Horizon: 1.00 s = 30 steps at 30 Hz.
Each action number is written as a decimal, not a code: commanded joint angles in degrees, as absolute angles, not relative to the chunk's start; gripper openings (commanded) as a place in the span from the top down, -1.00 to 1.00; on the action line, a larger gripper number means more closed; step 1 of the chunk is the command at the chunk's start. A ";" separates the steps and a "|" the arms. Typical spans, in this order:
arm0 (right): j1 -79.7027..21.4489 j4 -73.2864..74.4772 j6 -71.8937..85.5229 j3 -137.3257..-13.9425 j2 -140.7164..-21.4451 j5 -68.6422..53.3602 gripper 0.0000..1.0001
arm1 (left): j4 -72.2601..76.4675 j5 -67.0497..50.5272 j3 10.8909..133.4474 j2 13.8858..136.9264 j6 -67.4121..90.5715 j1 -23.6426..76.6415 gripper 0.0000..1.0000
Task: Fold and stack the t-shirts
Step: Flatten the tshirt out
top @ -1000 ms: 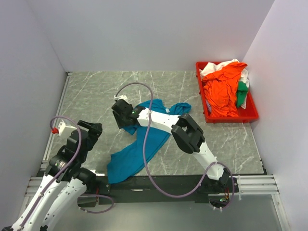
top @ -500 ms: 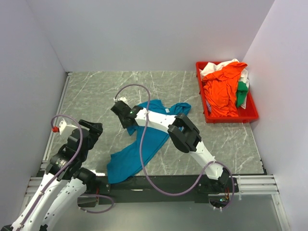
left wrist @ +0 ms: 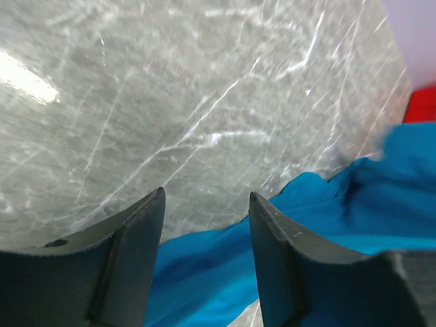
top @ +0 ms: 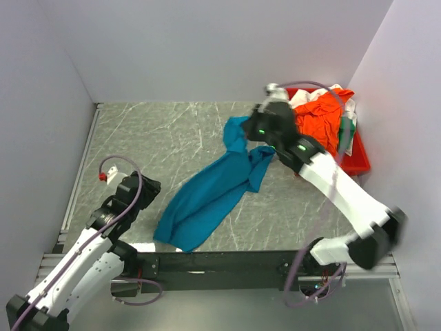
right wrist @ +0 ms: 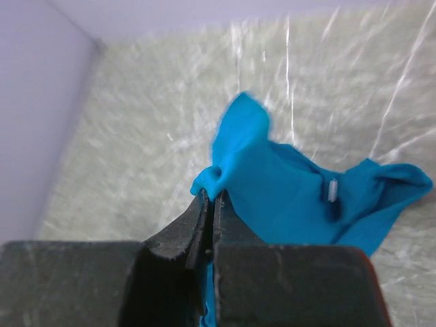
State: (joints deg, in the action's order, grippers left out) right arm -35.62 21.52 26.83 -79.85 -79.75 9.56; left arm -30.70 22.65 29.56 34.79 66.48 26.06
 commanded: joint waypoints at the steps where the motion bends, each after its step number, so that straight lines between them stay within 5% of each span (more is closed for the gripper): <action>1: -33.51 20.13 29.97 -67.46 -69.99 9.58 1.00 | -23.83 18.72 28.22 37.95 64.69 25.84 -0.15; 8: -30.32 21.52 34.53 -49.50 -49.25 11.76 1.00 | -19.87 13.80 25.49 41.48 63.64 25.93 -0.05; 20: -30.06 21.27 35.42 -44.56 -46.05 10.90 1.00 | -21.02 24.06 24.78 42.79 65.04 25.93 -0.10; 30: -30.06 19.86 35.86 -44.12 -46.85 8.61 1.00 | -21.62 30.85 41.56 72.32 63.98 25.84 0.09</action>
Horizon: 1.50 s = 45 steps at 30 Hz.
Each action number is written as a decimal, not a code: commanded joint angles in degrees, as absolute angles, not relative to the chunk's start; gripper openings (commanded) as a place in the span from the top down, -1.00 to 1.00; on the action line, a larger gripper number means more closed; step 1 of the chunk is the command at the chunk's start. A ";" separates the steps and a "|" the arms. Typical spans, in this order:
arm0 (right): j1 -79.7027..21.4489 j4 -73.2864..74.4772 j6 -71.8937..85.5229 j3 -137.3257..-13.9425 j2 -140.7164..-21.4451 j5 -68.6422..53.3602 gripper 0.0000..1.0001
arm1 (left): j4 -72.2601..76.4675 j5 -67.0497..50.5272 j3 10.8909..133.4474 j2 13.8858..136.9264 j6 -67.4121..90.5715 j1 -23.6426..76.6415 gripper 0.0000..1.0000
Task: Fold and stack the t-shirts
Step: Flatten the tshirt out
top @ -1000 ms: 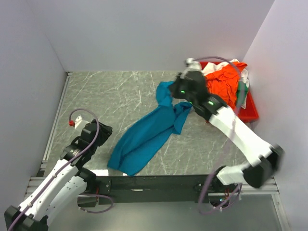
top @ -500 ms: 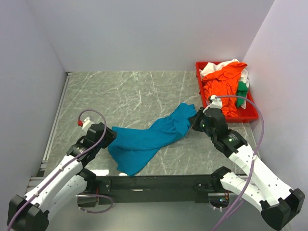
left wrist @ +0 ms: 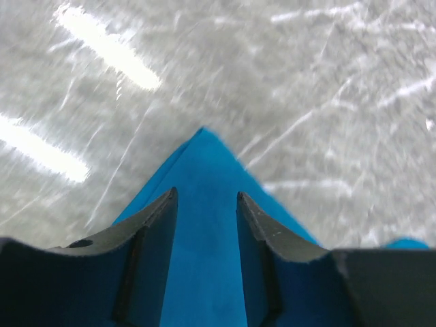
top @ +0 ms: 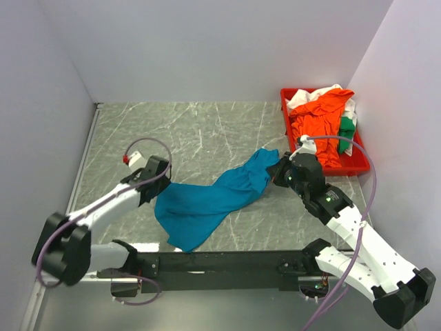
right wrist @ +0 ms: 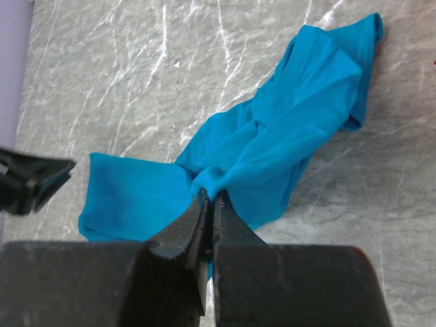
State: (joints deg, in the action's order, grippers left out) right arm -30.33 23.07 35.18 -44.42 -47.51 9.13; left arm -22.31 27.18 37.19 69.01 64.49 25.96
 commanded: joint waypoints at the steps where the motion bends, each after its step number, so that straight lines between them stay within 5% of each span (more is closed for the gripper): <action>1: -30.06 19.86 35.77 -44.12 -46.76 8.53 1.00 | -21.71 31.46 42.36 75.03 64.07 25.75 0.09; 16: -29.97 20.83 34.72 -43.68 -44.74 6.50 1.00 | -20.83 30.85 49.04 94.56 67.06 25.75 0.13; 19: -30.06 20.66 34.54 -43.95 -44.91 5.89 1.00 | -20.13 30.50 47.91 95.10 67.41 25.75 0.29; 22: -30.06 20.30 34.72 -44.38 -45.44 5.28 1.00 | -19.60 29.79 47.11 93.70 66.71 25.66 0.99; 28: -29.97 19.25 33.84 -51.05 -50.25 6.41 1.00 | -24.52 31.64 53.77 86.58 62.51 22.86 0.99; 33: -25.16 16.44 32.35 -65.80 -60.62 8.44 1.00 | -21.72 24.45 62.65 80.16 53.64 12.15 0.99; 45: -12.05 16.52 34.72 -122.67 -92.54 -2.98 1.00 | -31.72 13.10 121.71 94.57 42.46 2.20 0.99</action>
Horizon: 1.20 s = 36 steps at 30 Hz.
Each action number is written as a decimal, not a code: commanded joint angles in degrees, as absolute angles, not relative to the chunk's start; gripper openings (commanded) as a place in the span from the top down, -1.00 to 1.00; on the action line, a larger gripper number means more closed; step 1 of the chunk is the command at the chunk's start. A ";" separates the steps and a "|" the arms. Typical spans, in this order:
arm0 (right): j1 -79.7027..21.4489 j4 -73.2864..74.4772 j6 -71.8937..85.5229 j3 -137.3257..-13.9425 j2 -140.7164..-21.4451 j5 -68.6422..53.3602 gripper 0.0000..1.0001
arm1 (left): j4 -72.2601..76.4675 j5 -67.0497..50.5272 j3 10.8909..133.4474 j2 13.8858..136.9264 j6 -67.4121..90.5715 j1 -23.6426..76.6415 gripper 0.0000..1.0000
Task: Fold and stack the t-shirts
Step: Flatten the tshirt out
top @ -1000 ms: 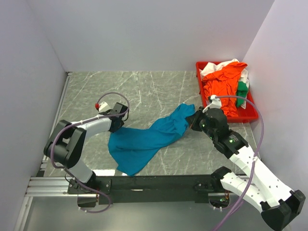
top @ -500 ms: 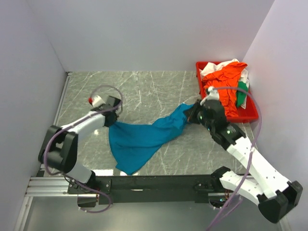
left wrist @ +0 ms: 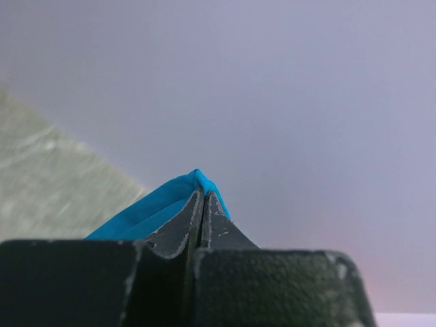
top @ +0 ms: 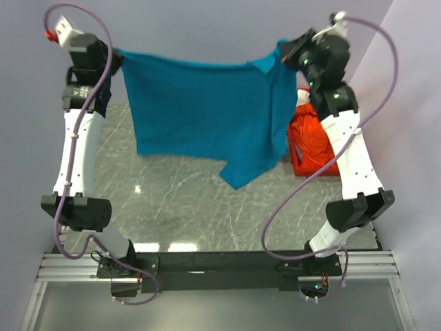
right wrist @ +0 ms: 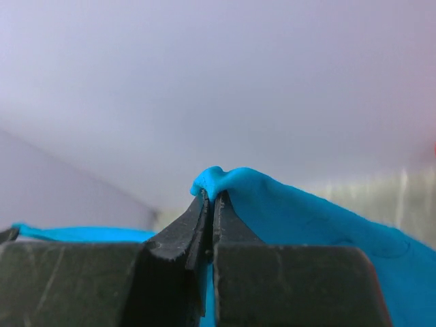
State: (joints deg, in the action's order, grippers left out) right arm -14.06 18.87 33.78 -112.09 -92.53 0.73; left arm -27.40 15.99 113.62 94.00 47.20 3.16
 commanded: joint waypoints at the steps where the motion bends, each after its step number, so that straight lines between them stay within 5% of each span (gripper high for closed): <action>1: -11.78 16.52 34.46 -124.44 -93.59 -3.42 1.00 | -31.73 12.92 123.38 94.14 42.28 1.94 0.99; 7: -11.60 9.86 35.86 -114.29 -87.29 -6.24 1.00 | -23.39 11.87 105.76 82.37 42.45 -1.75 0.99; 17: -12.56 -5.09 45.17 -50.10 -59.96 -11.60 1.00 | -16.52 8.53 62.52 60.76 51.58 -4.22 0.99; 20: -13.10 -1.95 45.00 -40.20 -51.96 -10.99 1.00 | -16.43 7.65 52.84 54.61 53.70 -4.39 0.99; 27: -13.10 17.45 38.60 -46.38 -33.59 -5.63 1.00 | -26.71 9.75 58.15 42.55 50.10 -4.48 0.99; 36: -13.18 24.26 35.68 -68.90 -32.51 -4.83 1.00 | -31.91 8.44 76.36 38.67 50.10 -4.48 0.99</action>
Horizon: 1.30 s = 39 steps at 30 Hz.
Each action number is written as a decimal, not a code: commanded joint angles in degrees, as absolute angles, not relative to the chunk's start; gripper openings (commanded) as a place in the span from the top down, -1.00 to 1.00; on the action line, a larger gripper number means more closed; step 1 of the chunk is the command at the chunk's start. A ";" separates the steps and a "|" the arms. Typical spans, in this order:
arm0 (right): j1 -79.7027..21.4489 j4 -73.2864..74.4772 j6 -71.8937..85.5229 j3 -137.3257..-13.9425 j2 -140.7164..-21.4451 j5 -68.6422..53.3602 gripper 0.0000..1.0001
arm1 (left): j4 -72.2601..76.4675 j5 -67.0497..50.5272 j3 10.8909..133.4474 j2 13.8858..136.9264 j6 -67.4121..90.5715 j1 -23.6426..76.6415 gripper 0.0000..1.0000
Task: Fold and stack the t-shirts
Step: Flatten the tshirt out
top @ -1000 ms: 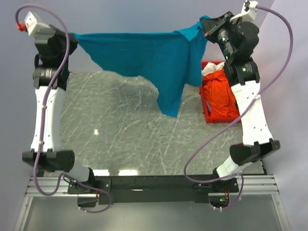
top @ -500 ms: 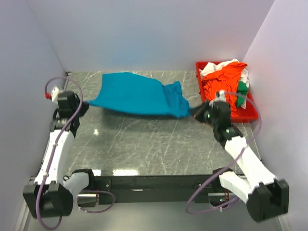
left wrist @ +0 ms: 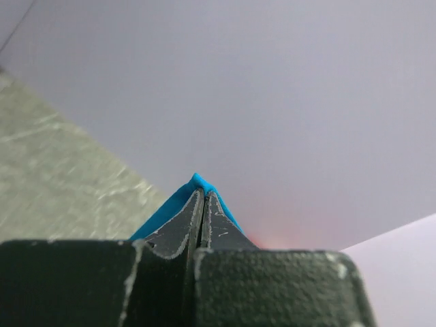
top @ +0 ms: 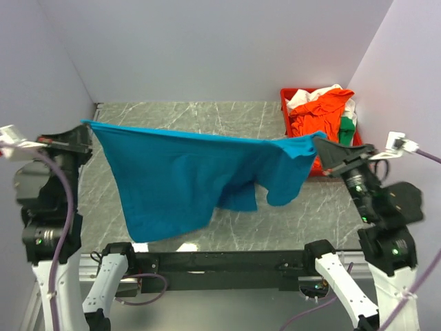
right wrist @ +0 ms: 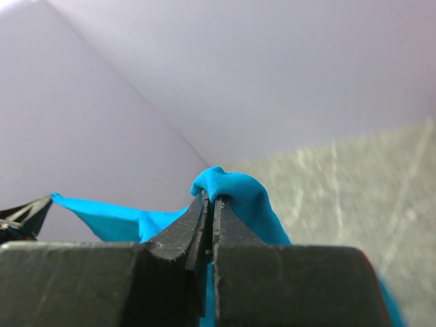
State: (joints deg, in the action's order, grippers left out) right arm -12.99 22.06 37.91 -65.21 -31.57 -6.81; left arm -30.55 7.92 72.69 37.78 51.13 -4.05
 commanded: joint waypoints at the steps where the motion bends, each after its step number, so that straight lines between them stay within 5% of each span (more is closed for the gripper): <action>1: -13.18 23.21 35.51 -69.60 -33.13 -4.83 1.00 | -31.30 8.44 76.90 39.11 50.18 -4.48 0.99; 15: -13.01 1.95 31.64 -81.89 -68.00 -12.03 1.00 | -9.33 7.21 78.39 61.50 52.03 -4.48 0.99; 22: -12.92 6.93 28.39 -117.25 -89.98 -13.63 1.00 | -8.34 4.31 102.89 83.64 48.78 -4.66 0.99; 27: -13.01 9.41 28.12 -132.71 -97.12 -12.31 1.00 | -8.88 3.43 115.31 87.28 46.76 -6.06 0.99; 31: -13.01 4.58 29.35 -120.30 -92.21 -12.22 1.00 | -7.04 3.25 110.24 83.17 46.32 -7.82 0.99; 39: -13.27 -6.13 37.52 -78.89 -75.95 -14.67 1.00 | -5.10 0.54 74.40 69.71 52.46 -9.23 0.99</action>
State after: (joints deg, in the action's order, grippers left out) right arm -13.02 -0.86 32.86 -89.27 -78.54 -13.28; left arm -4.71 2.85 84.09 71.22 49.54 -8.88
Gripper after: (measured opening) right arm 0.024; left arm 0.013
